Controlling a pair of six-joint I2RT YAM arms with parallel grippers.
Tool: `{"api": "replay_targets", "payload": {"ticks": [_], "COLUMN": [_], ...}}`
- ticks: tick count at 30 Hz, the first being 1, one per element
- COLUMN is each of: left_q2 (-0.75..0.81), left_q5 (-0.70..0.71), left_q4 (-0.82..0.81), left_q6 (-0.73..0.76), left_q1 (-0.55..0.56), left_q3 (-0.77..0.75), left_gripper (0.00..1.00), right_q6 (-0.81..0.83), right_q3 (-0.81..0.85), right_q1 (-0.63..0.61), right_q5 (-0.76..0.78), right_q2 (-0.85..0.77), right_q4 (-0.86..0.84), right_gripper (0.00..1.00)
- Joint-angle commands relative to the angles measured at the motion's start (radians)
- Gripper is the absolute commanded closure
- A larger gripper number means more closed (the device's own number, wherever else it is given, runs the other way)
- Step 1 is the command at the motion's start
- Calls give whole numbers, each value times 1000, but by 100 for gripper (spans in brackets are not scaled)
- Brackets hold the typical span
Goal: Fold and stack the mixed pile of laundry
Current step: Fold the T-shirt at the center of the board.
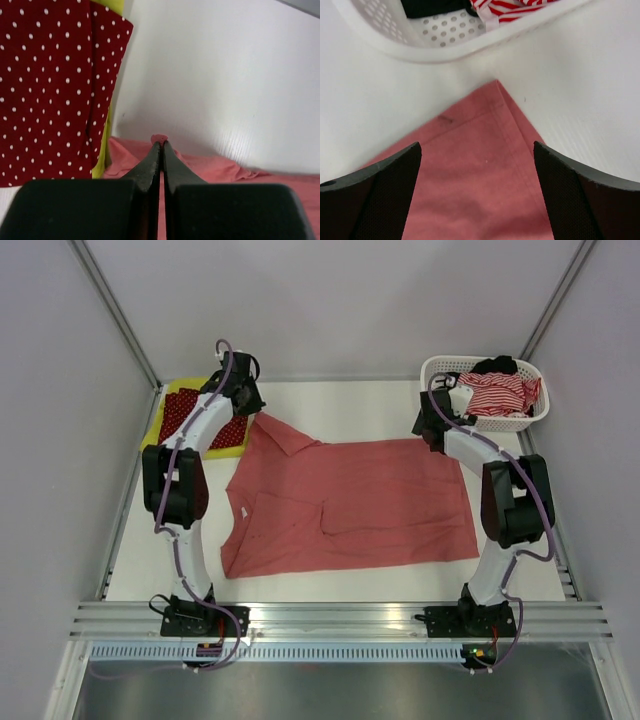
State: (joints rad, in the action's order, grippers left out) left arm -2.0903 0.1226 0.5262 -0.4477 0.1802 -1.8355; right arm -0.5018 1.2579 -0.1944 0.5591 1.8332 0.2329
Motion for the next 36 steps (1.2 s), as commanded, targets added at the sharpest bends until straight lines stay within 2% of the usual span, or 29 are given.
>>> {"api": "replay_targets", "payload": {"ticks": [1, 12, 17, 22, 33, 36], "left_q2": [116, 340, 424, 487, 611, 636], "left_q5": [-31, -117, -117, -178, -262, -253], "left_q4": [-12, 14, 29, 37, 64, 78], "left_q6": [-55, -115, -138, -163, -178, -177], "left_q1": [-1, -1, -1, -1, 2, 1], "left_q3": [100, 341, 412, 501, 625, 643], "left_gripper": [98, 98, 98, 98, 98, 98], "right_q6": [22, 114, 115, 134, 183, 184], "right_q3": [93, 227, 331, 391, 468, 497], "right_q1": [13, 29, 35, 35, 36, 35], "right_q5": [77, 70, 56, 68, 85, 79], "right_q2": [60, 256, 336, 374, 458, 478], "right_q4": [-62, -104, -37, 26, 196, 227], "right_gripper": [4, 15, 23, 28, 30, 36]}}
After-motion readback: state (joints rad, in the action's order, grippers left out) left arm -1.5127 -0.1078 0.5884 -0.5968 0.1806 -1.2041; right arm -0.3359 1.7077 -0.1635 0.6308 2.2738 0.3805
